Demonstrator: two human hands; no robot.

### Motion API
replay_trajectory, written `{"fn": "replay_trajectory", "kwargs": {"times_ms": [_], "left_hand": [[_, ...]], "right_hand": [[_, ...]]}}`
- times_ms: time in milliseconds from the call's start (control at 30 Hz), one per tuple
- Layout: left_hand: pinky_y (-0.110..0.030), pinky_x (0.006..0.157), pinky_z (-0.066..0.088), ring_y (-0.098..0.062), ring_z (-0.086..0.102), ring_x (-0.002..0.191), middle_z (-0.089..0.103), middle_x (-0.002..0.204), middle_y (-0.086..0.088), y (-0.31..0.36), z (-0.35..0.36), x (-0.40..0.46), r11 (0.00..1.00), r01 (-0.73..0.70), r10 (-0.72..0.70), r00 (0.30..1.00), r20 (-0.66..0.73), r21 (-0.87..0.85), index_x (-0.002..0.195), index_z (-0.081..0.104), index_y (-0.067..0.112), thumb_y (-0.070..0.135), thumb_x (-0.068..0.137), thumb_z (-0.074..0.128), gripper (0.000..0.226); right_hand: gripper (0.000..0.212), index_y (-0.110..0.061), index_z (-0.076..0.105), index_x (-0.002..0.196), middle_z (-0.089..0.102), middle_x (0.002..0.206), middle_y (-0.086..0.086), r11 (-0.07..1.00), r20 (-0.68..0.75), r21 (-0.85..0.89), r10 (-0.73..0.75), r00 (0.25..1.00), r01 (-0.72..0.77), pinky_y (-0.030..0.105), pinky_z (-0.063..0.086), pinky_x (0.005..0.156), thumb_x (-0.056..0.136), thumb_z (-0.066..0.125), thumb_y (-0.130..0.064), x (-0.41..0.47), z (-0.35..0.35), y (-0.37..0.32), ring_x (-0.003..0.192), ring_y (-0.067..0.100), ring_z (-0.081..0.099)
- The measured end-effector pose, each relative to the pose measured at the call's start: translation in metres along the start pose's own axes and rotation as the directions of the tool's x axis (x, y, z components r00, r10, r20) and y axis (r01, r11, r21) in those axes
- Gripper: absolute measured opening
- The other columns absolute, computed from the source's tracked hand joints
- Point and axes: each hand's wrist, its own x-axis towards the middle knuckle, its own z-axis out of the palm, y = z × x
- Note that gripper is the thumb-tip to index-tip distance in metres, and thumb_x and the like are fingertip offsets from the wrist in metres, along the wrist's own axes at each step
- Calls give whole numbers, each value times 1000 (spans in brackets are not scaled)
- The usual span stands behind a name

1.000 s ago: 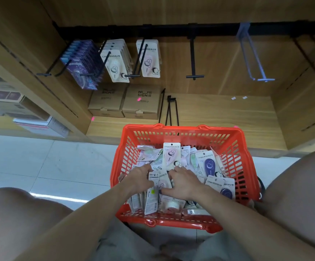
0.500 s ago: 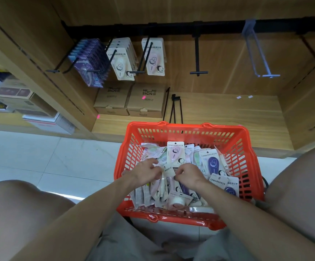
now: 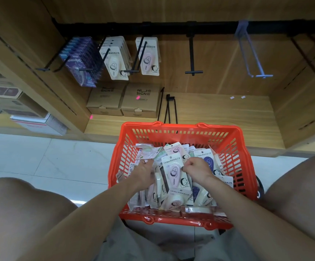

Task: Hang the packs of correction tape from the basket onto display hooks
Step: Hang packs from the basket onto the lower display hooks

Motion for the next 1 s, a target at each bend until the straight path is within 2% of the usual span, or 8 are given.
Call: {"fn": "replay_trajectory", "kwargs": {"times_ms": [133,233,333,467,600,700,800,1000], "left_hand": [[-42,91,53,-37,59,122,51,138,-20,-3,-1,7,999,-49,48,998,51,18,159,30,27,6,95,61,74],[-42,79,55,-32,63,101,55,118,-14,-4,-5,10,996,-95,94,995,26,5,137,46,25,9,93,64,50],[-40,81,52,-32,61,101,47,117,-8,-4,-7,11,977,-171,165,985,51,129,128,47,20,11,91,69,44],[-45,96,50,-27,54,119,56,130,-5,-4,-15,12,873,-324,285,946,157,364,136,45,24,27,93,71,51],[-43,100,45,-26,51,120,63,129,-7,0,-24,12,781,-375,301,927,224,500,150,37,29,42,97,69,64],[-42,105,42,-27,48,127,58,138,-7,2,-28,11,773,-380,277,923,268,508,156,35,28,47,98,66,69],[-44,110,40,-27,45,134,54,145,-7,1,-33,9,790,-401,286,910,301,463,155,42,26,53,96,66,69],[-36,92,45,-23,57,120,61,130,3,-1,-42,2,905,-377,292,887,358,197,143,52,34,43,96,70,50]], "right_hand": [[17,-14,61,80,63,91,-2,983,-84,183,7,996,9,36,50,79,96,64,-9,3,-7,-2,88,25,60],[18,-15,61,79,72,101,6,947,-131,321,61,989,-16,54,59,89,95,66,-12,7,-14,0,93,33,69],[18,-15,62,78,75,100,14,903,-131,427,122,984,-56,60,59,90,95,66,-9,11,-19,7,97,38,72],[15,-10,56,88,75,106,21,815,-93,571,189,978,-103,54,61,83,101,58,-3,12,-21,10,87,36,73],[16,-8,54,88,76,109,16,766,-141,638,218,966,-79,50,64,80,101,56,0,14,-25,9,94,36,76],[14,-8,54,90,76,110,12,731,-176,679,253,951,-69,41,64,78,101,57,0,15,-30,9,93,31,76],[16,-8,51,90,76,109,12,700,-159,711,255,954,-69,45,64,85,102,54,1,13,-33,8,93,30,76],[15,-9,56,88,77,106,13,707,-188,707,184,965,3,46,63,87,101,59,-2,9,-35,-2,95,30,77]]}}
